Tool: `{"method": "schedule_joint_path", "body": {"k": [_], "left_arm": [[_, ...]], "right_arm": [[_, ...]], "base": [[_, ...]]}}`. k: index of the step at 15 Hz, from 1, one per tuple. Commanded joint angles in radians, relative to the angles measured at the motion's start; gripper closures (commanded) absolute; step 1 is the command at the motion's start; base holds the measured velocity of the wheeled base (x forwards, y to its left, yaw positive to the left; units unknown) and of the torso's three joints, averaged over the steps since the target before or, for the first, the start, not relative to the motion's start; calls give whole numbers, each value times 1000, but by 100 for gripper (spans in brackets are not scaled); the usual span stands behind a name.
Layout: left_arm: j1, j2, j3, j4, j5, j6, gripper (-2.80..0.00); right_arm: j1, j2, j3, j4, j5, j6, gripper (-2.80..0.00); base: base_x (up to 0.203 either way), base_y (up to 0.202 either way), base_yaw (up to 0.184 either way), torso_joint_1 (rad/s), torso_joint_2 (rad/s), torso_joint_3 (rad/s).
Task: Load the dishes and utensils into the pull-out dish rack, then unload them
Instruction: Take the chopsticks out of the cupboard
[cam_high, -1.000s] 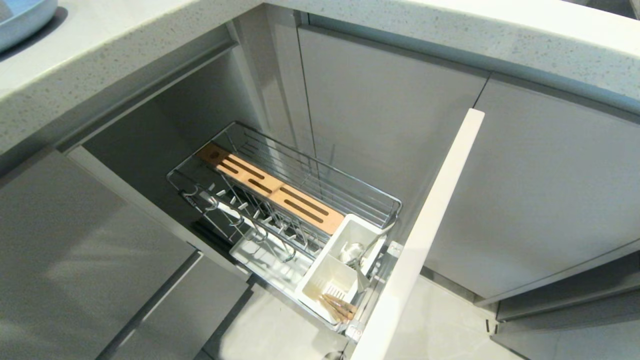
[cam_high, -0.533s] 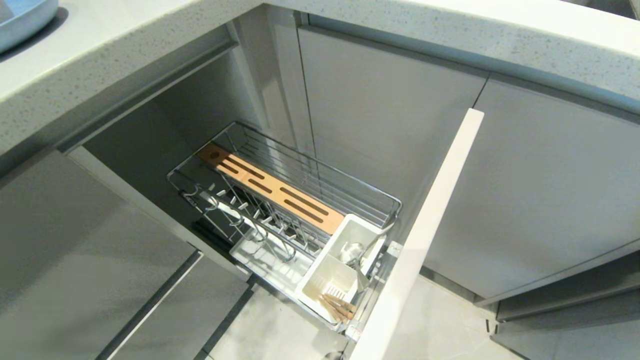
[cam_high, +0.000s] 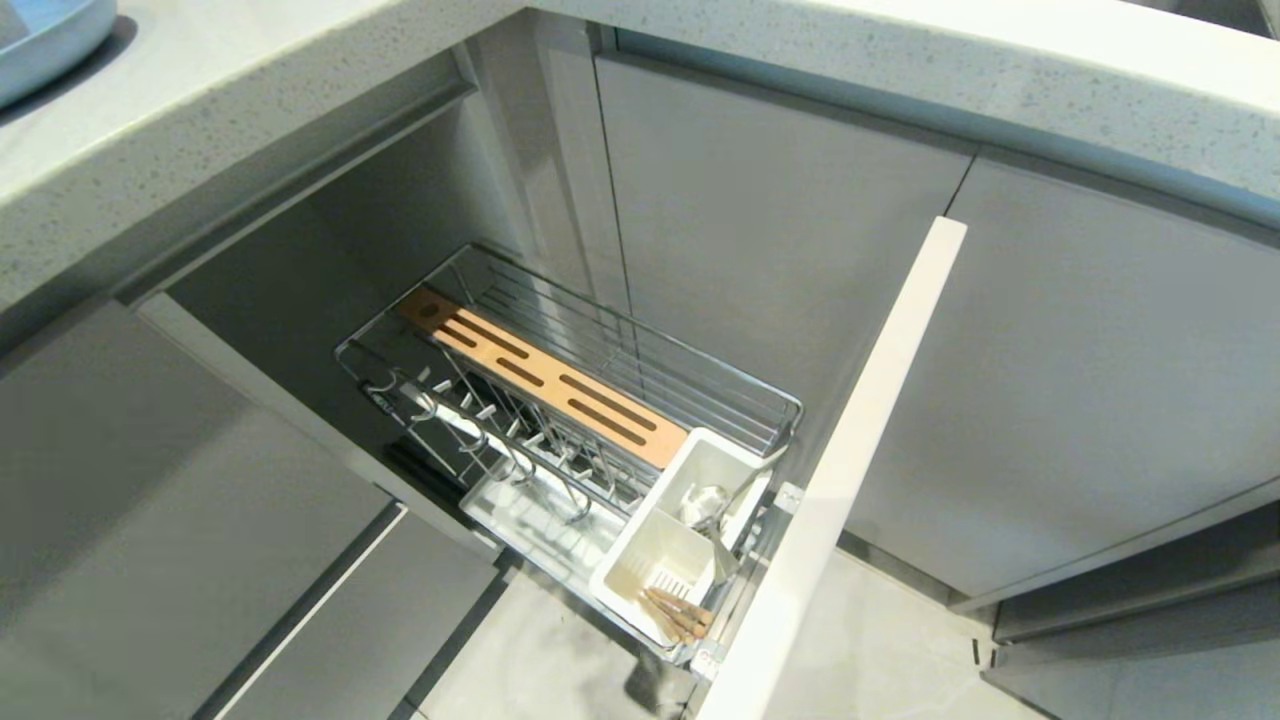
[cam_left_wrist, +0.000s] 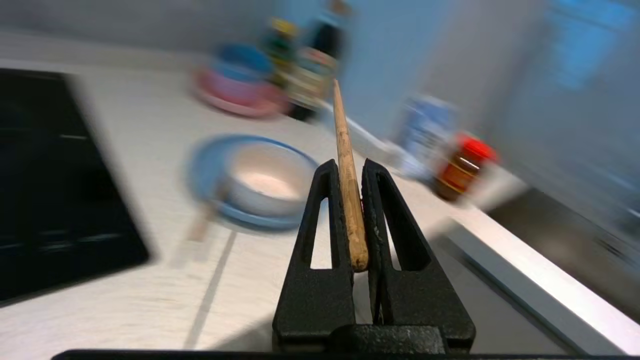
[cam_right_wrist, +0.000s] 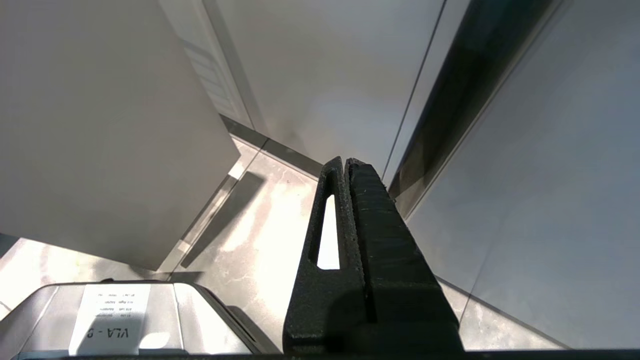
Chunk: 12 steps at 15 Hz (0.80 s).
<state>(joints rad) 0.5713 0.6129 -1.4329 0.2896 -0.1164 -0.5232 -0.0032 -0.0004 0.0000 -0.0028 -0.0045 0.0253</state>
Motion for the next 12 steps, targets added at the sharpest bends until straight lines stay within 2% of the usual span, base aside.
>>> {"method": "schedule_joint_path", "body": {"k": [1,3,5,6,9,12], "left_arm": [[52,51,19,2,187,0,0],[55,92,38,-7,298,13,0],[49,134,62,-28,347,21,0],[42,148,88,-53,352,23,0],[2,162,236,-235,352,65,0],[-119,158,382,-371,349,117,0]], "right_arm": [[0,-4,2,0,0,-1,0],[0,-4,2,0,0,-1,0],[0,-4,2,0,0,-1,0],[0,-3,2,0,0,-1,0],[0,-4,2,0,0,0,0],[0,-4,2,0,0,1,0]], "base": [[0,0,0,0,0,0],[0,0,0,0,0,0],[0,0,0,0,0,0],[0,0,0,0,0,0],[0,0,0,0,0,0],[0,0,0,0,0,0]]}}
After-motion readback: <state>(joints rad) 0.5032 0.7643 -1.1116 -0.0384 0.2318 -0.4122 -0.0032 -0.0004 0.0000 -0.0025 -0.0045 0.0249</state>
